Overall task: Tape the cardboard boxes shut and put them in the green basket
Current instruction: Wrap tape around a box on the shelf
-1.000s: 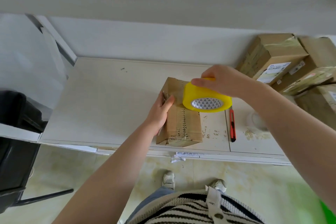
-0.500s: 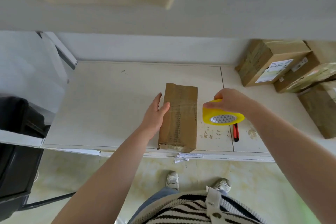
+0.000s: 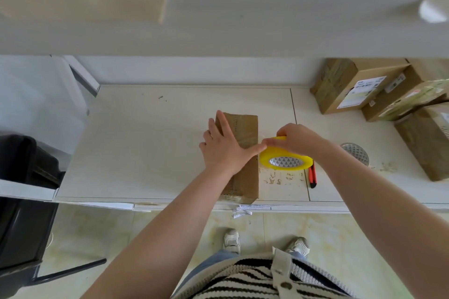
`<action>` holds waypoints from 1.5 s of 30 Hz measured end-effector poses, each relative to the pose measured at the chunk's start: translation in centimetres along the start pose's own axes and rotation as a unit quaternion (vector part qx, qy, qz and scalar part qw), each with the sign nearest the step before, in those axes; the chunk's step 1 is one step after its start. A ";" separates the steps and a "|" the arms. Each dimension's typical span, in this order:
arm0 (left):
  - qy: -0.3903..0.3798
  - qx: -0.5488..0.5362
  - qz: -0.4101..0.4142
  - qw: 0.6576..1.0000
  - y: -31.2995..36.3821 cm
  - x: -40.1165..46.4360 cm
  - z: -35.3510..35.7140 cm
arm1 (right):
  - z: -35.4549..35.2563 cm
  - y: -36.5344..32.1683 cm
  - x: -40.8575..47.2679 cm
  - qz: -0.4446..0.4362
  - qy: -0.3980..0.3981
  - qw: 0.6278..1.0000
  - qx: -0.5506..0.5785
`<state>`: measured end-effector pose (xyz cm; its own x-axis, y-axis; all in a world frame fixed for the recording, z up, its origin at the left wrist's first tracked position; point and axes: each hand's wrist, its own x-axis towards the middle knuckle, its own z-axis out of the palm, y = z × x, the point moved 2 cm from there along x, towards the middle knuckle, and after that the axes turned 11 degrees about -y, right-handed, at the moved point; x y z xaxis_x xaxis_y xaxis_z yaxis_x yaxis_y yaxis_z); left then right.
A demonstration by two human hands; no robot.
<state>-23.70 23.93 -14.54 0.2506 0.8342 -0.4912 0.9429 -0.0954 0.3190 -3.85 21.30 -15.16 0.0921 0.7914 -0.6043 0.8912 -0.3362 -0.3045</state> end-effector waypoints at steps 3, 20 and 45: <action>-0.063 -0.013 -0.014 0.998 -0.4 0.7 -0.8 | -0.9 0.0 -0.4 -0.015 0.001 1.000 0.005; -0.142 -0.534 0.047 0.832 -3.7 -0.7 1.4 | -5.9 -5.2 -5.5 -0.110 0.045 0.993 0.002; 0.025 -0.372 0.007 0.928 -7.5 -0.1 3.9 | -4.5 -7.5 -3.8 -0.063 0.084 0.965 -0.242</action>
<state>-29.95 22.45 -20.02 0.2341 0.8620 -0.4497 0.5229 0.2783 0.8057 -8.92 23.12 -7.24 0.0047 0.8957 -0.4447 0.9993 0.0126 0.0360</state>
